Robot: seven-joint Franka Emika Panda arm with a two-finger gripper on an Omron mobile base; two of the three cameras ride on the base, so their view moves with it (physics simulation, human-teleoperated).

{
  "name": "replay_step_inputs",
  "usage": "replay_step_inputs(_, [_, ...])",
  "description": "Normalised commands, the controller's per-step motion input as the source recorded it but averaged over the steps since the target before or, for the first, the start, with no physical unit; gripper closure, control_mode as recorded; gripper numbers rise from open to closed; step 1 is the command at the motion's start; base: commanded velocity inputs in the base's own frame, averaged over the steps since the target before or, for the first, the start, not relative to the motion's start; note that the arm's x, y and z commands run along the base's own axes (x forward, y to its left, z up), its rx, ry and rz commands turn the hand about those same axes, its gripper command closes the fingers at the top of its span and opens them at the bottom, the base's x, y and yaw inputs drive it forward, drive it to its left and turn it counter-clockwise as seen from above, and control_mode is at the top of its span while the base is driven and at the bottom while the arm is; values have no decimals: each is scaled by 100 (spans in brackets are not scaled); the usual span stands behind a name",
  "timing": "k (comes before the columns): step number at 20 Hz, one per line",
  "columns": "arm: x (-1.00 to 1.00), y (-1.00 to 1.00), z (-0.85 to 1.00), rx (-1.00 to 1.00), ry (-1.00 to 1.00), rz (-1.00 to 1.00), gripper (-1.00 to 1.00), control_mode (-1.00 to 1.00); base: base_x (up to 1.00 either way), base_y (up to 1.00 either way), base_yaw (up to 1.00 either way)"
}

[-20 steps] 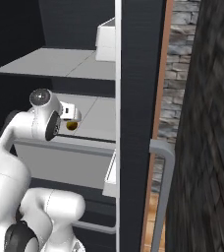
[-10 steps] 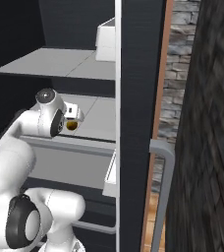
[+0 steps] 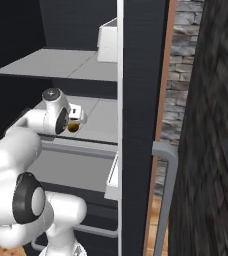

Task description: Retrieve a lemon from the fridge and place it on the cutting board with the fish.

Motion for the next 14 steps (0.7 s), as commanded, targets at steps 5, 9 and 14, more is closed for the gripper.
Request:
replay_step_inputs(5, [33,4,-17,-1,9,-1,-100,-100,0,0,0])
replay_step_inputs(9, [26,12,-26,-3,6,-1,-100,-100,0,0,0])
replay_step_inputs(14, [23,10,-31,-3,7,-3,-100,-100,0,0,0])
